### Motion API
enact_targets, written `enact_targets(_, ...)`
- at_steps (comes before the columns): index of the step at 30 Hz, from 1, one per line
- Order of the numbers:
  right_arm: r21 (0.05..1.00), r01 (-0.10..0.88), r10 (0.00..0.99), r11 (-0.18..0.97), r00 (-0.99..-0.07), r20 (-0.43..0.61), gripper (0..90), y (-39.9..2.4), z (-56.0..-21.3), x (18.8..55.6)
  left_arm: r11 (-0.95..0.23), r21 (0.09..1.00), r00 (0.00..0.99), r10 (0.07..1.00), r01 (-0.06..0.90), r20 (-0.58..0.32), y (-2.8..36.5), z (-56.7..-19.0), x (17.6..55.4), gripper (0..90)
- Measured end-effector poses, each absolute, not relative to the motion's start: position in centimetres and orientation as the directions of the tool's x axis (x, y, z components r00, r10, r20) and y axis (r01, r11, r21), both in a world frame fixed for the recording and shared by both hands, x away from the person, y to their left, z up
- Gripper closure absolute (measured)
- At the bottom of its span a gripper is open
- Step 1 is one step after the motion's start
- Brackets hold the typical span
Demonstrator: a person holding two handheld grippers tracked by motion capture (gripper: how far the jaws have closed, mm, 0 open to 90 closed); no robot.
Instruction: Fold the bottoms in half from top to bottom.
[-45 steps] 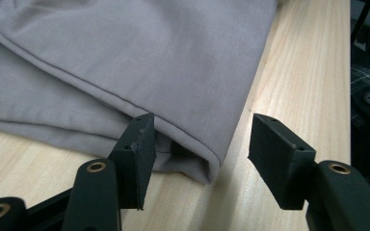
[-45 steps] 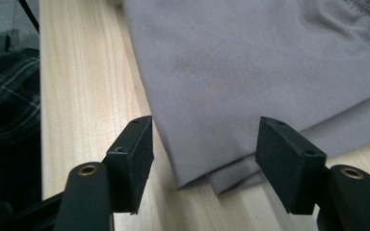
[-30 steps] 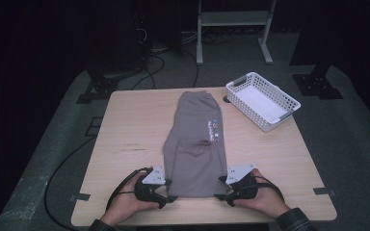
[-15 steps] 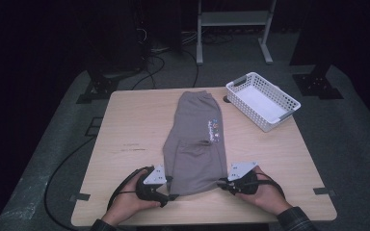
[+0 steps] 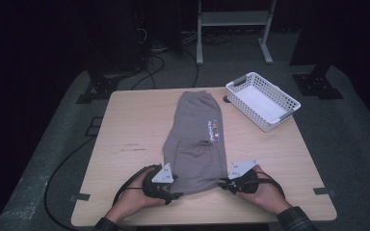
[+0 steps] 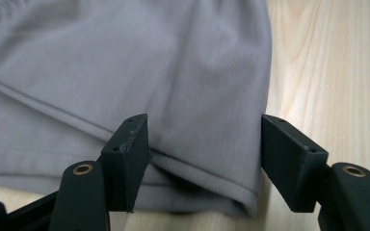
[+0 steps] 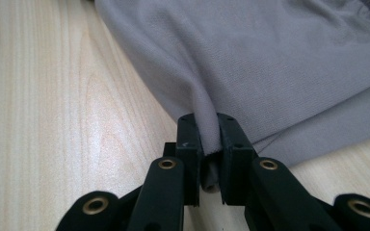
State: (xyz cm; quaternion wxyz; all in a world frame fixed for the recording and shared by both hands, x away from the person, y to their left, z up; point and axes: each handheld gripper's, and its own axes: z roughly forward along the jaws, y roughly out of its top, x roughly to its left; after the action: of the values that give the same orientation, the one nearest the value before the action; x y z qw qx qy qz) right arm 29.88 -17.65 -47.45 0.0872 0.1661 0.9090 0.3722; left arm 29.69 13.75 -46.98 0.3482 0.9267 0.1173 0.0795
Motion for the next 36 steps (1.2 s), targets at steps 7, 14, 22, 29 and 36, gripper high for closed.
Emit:
enact_targets(7,0.704,0.256,0.369,0.663,-0.93,-0.009,81.1,-17.7,-47.4,29.9,-0.732,0.655,0.958,0.284,0.189,0.041,14.0,-46.7,29.7,47.0)
enact_targets(14,0.7,0.269,0.37,0.662,-0.929,0.008,82.0,-17.6,-47.3,29.8,-0.713,0.665,0.942,0.333,0.223,0.041,14.2,-46.7,30.0,64.8)
enact_targets(22,0.677,0.314,0.386,0.665,-0.921,0.048,83.5,-17.4,-47.1,29.9,-0.711,0.648,0.936,0.353,0.274,-0.009,14.1,-46.5,29.9,80.0)
enact_targets(29,0.649,0.335,0.359,0.682,-0.928,0.102,83.7,-17.5,-46.8,29.1,-0.714,0.638,0.944,0.325,0.288,-0.062,14.3,-46.4,28.9,80.2)
enact_targets(36,0.614,0.305,0.282,0.728,-0.95,0.137,84.0,-17.4,-46.5,26.8,-0.745,0.602,0.955,0.269,0.288,-0.123,14.1,-46.0,25.9,80.9)
